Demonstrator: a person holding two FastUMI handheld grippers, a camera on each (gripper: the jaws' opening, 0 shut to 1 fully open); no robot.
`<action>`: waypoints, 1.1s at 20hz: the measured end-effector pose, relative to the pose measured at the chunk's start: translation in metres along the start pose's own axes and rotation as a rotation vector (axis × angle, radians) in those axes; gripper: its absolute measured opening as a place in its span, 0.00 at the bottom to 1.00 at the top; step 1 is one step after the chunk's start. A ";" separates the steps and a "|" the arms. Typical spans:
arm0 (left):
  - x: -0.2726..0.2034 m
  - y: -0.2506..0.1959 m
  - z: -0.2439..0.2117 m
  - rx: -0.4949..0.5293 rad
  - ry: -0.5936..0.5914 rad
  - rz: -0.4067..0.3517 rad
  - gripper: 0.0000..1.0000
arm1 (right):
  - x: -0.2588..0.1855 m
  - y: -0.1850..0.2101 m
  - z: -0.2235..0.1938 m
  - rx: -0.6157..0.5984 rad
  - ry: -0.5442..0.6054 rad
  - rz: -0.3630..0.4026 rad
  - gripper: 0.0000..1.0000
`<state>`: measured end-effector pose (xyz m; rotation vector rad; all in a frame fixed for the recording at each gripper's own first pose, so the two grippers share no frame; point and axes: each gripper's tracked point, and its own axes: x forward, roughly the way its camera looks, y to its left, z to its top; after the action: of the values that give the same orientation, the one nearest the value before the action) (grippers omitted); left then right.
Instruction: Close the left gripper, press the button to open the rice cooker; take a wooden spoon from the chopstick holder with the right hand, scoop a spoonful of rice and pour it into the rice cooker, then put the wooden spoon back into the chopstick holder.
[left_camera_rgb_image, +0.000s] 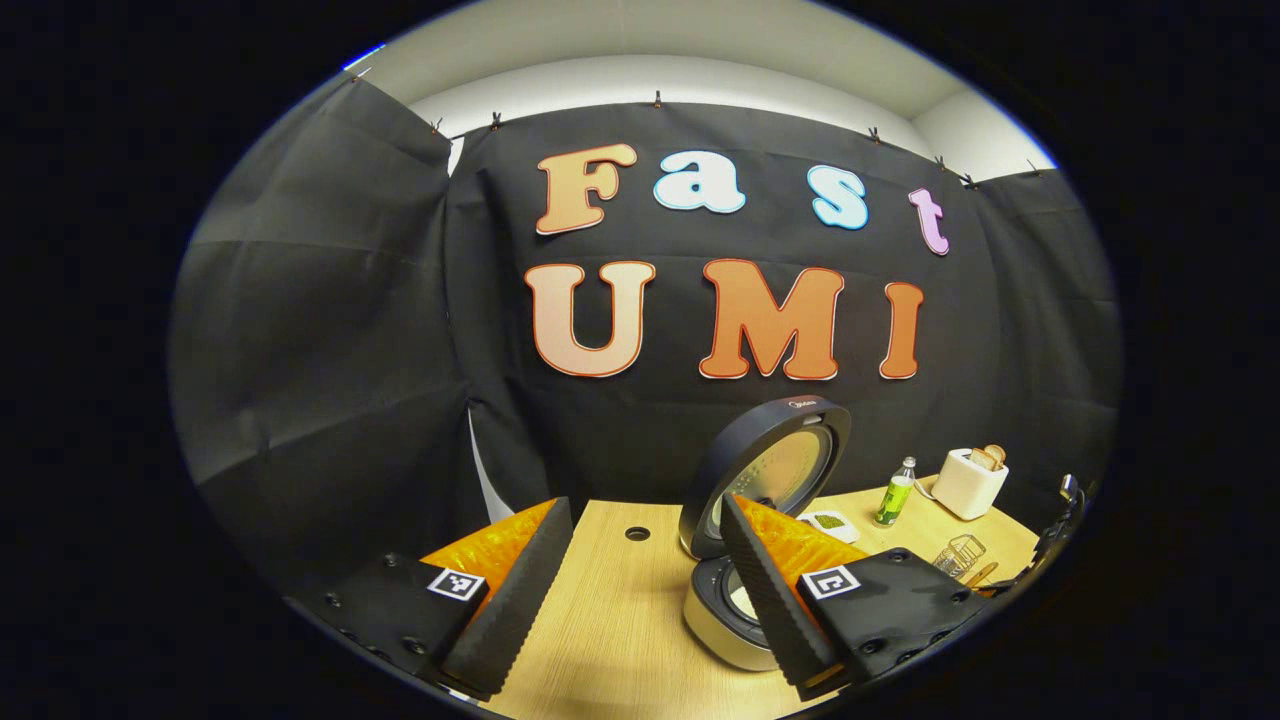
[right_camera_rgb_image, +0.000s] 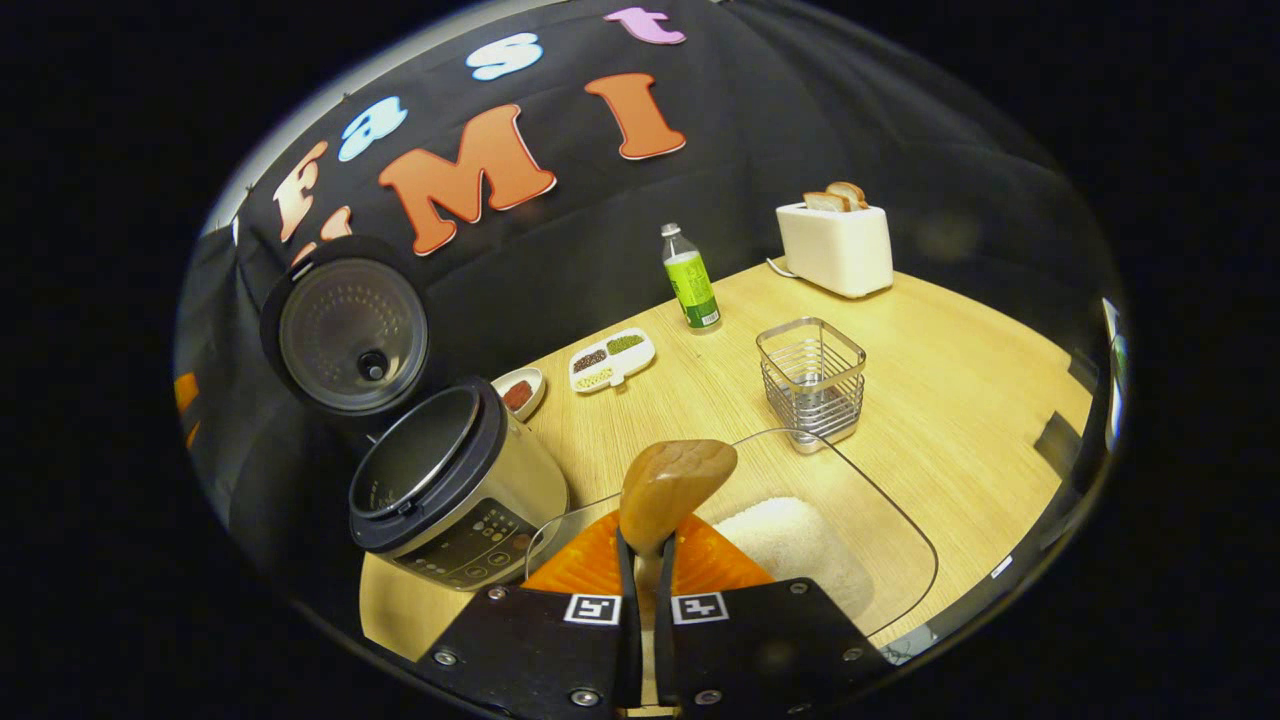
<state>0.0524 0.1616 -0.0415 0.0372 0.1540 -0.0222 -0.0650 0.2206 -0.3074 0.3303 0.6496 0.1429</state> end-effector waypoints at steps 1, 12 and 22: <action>0.000 0.000 0.001 -0.003 -0.001 0.000 0.97 | 0.000 -0.002 0.000 0.040 0.006 0.005 0.05; 0.003 -0.003 0.006 0.004 -0.008 0.001 0.97 | -0.011 -0.033 0.001 0.643 0.059 0.160 0.04; 0.009 -0.013 0.015 -0.008 -0.025 -0.007 1.00 | -0.047 -0.023 0.051 0.784 0.024 0.231 0.04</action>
<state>0.0627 0.1481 -0.0285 0.0283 0.1290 -0.0286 -0.0707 0.1755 -0.2505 1.1623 0.6705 0.1074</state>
